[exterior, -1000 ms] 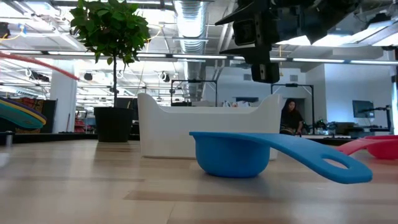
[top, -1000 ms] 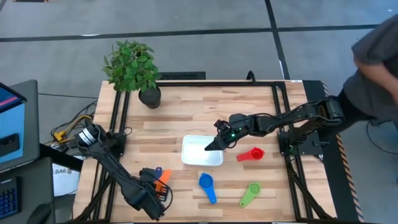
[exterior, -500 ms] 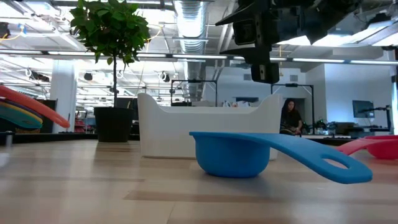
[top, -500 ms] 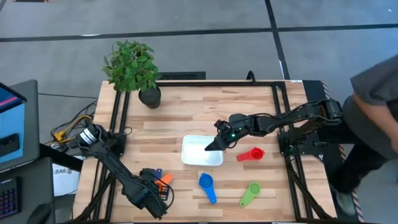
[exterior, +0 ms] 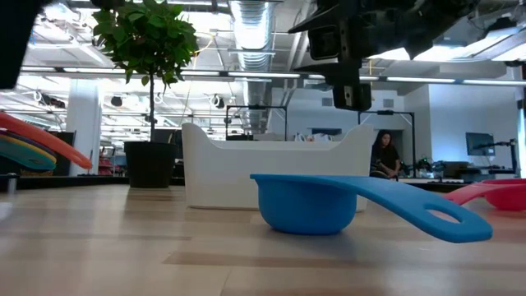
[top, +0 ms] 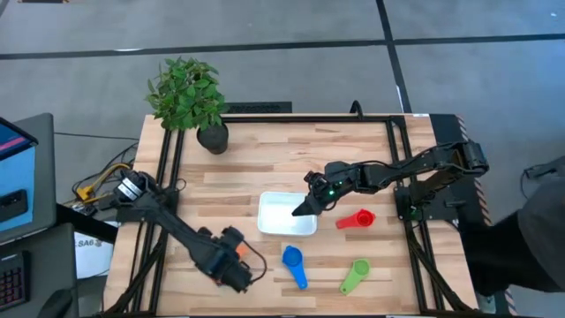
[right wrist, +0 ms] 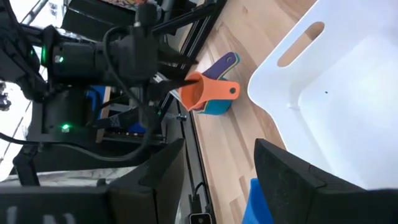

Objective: Nest measuring cups in basket
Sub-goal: Stack the orange measuring cup into the purple measuring cup

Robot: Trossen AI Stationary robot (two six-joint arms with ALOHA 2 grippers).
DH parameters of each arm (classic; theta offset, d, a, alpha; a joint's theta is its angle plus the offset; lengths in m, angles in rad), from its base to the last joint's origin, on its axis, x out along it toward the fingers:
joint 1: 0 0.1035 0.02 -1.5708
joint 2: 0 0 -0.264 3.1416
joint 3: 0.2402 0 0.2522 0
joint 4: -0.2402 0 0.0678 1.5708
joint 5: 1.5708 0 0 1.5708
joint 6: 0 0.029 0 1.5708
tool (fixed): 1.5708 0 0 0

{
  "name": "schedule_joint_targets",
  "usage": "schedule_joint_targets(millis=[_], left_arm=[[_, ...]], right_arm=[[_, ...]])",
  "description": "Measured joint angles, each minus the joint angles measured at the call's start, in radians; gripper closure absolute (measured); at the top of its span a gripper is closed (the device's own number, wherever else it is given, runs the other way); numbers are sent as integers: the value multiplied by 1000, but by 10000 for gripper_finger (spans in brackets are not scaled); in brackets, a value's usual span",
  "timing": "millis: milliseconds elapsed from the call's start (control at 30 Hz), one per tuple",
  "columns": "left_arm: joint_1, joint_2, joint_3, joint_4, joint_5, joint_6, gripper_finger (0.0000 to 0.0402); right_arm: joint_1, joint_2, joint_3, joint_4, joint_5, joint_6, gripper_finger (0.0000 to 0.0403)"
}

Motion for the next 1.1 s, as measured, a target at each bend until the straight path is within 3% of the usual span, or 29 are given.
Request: schedule_joint_targets(millis=[233, 433, 700, 900, 1100], left_arm=[[55, 1, -28, 16, 17, 280, 294], [88, 1, -28, 64, -2, 421, 310], [132, -4, -28, 84, 60, 431, 308], [155, -6, -28, 100, 101, 432, 280], [160, -6, -28, 165, 110, 445, 243]], right_arm=[[1, 0, 0, 0, -5, 1, 189], [4, 0, 0, 0, 14, 1, 194], [34, 0, 0, 0, 16, -22, 194], [29, -33, 2, -7, 13, -29, 197], [-9, -141, 1, -136, 5, -94, 194]])
